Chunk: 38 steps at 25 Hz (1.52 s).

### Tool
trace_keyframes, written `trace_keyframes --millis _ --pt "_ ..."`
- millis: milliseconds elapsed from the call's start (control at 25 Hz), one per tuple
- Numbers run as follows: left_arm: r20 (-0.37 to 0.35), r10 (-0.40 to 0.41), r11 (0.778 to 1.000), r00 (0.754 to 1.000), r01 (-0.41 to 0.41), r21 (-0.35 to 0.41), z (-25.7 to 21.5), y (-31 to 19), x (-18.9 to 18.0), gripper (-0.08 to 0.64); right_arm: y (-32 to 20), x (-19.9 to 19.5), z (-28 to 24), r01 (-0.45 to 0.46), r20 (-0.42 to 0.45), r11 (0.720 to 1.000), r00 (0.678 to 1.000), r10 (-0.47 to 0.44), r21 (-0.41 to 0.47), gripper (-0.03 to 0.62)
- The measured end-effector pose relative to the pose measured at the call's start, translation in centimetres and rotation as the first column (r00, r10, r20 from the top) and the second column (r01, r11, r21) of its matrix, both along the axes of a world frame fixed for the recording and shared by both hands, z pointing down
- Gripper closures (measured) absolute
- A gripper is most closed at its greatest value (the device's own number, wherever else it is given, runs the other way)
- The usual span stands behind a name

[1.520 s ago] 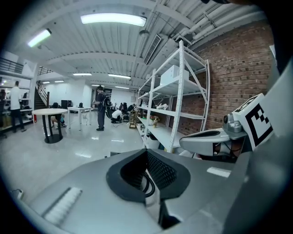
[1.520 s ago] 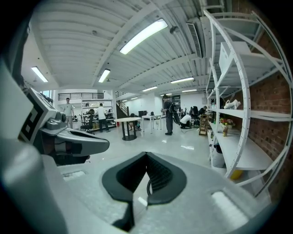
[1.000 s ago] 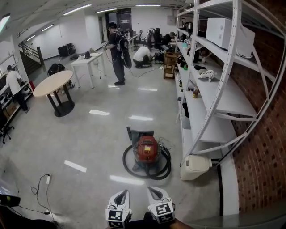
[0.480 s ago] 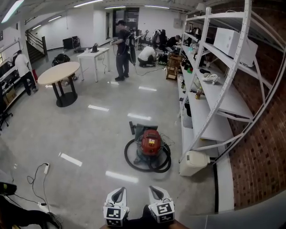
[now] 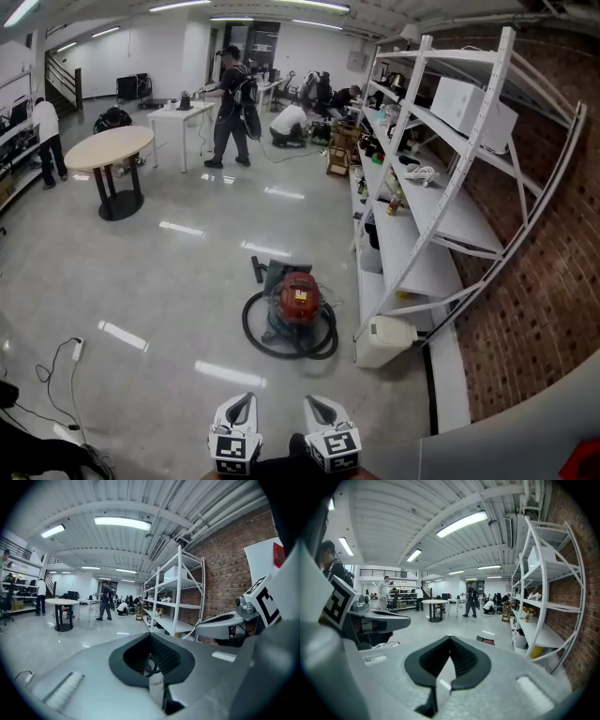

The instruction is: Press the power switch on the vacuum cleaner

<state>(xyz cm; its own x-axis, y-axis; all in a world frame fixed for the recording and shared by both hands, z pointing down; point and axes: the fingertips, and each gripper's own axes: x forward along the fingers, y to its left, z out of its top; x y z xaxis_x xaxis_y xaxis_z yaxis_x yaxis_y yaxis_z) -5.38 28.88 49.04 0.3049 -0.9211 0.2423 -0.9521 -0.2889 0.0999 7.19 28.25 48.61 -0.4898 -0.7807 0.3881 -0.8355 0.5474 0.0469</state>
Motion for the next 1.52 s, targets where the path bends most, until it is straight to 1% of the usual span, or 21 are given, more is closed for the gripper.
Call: trace_keyframes --millis 80,320,400,600,720,880,1040,1160,1360,1520 --pt "-0.008 0.007 1.0 1.0 -0.007 0.009 -0.1 0.5 0.1 0.545 0.6 0.1 0.3 -0.001 -0.004 1.0 1.0 0.001 -0.008 0.6" --pt "-0.003 -0.014 1.0 1.0 0.014 -0.007 0.3 1.6 0.1 0.545 1.2 -0.3 -1.1 -0.004 0.02 1.0 1.0 0.004 0.01 0.6" --pt "-0.009 -0.013 1.0 1.0 0.013 0.001 0.3 1.6 0.7 0.545 1.1 0.2 -0.6 0.012 0.02 1.0 1.0 -0.012 0.013 0.6" --pt "0.005 -0.023 1.0 1.0 0.023 0.009 0.1 1.3 2.2 0.545 0.3 2.0 -1.4 -0.011 0.027 1.0 1.0 0.011 0.028 0.601" --pt "-0.006 -0.028 1.0 1.0 0.028 -0.013 -0.3 1.0 3.1 0.545 -0.1 3.1 -1.6 -0.009 0.029 0.999 1.0 0.008 0.031 0.601" --pt "0.003 -0.034 0.999 0.999 0.034 -0.031 0.2 0.7 4.0 0.545 -0.6 4.2 -1.5 0.0 0.036 0.999 0.999 -0.002 0.035 0.601" --pt "-0.005 -0.02 0.999 1.0 0.02 -0.036 0.3 0.7 5.2 0.545 -0.9 5.3 -1.8 -0.018 0.037 0.999 0.999 0.017 0.028 0.601" --pt "-0.008 -0.032 0.999 0.999 0.032 -0.038 0.5 0.5 5.4 0.545 -1.2 5.7 -1.3 0.0 0.038 0.999 0.999 -0.001 0.033 0.601" --pt "-0.001 -0.054 0.997 0.999 0.054 -0.05 0.7 0.3 5.2 0.545 -1.8 5.9 -1.8 -0.002 0.036 0.999 0.999 0.0 0.042 0.601" --pt "-0.014 -0.058 0.997 0.998 0.057 -0.044 0.5 -0.1 5.1 0.545 -2.0 5.7 -2.0 0.003 0.028 0.999 1.0 -0.004 0.036 0.601"
